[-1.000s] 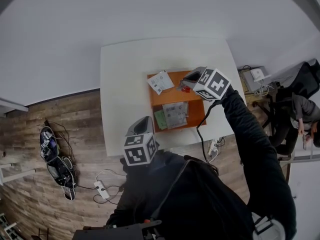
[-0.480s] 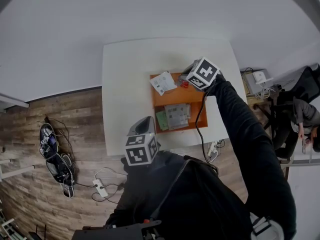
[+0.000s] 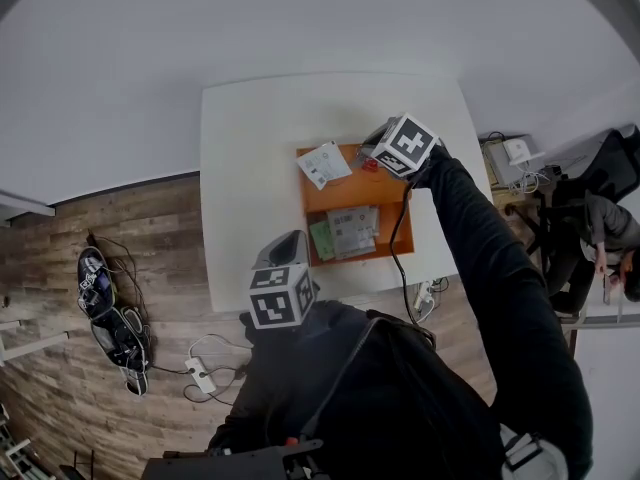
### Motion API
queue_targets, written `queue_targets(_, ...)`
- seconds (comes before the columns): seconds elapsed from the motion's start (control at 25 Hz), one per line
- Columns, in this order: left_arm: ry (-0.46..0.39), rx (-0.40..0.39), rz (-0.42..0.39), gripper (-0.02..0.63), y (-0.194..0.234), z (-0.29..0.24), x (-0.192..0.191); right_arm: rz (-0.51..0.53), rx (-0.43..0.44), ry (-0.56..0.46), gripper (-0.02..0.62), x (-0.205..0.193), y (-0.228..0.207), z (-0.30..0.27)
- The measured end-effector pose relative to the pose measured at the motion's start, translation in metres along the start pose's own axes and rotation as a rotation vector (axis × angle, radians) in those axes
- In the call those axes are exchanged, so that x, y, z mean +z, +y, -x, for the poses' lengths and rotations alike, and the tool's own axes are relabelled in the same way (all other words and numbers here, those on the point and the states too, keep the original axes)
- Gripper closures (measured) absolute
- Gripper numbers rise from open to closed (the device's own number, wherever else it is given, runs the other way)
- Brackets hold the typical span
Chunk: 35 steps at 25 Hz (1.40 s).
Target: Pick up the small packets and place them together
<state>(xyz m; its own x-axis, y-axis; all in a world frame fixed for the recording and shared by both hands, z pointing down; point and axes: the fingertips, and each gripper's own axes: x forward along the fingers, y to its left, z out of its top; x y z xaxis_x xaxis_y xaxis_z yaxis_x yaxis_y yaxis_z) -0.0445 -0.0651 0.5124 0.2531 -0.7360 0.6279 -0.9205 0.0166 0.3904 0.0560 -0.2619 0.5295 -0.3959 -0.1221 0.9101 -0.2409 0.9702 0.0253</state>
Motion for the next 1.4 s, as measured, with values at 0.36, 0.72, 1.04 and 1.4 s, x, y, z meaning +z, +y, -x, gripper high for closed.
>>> queue_targets(0.36, 0.008, -0.005, -0.008, 0.607, 0.001, -0.003, 0.001, 0.025, 0.005, -0.029, 0.511, 0.005, 0.002, 0.014)
queue_targets(0.72, 0.006, -0.016, -0.015, 0.607, -0.002, -0.006, 0.003, 0.214, 0.017, -0.153, 0.511, 0.024, 0.065, 0.075)
queue_targets(1.04, 0.003, -0.014, -0.017, 0.607, -0.003, -0.003, 0.002, 0.251, 0.145, -0.111, 0.502, -0.021, 0.151, 0.047)
queue_targets(1.4, 0.005, -0.004, -0.007, 0.607, -0.001, 0.000, -0.004, 0.218, 0.247, -0.003, 0.448, -0.060, 0.191, -0.011)
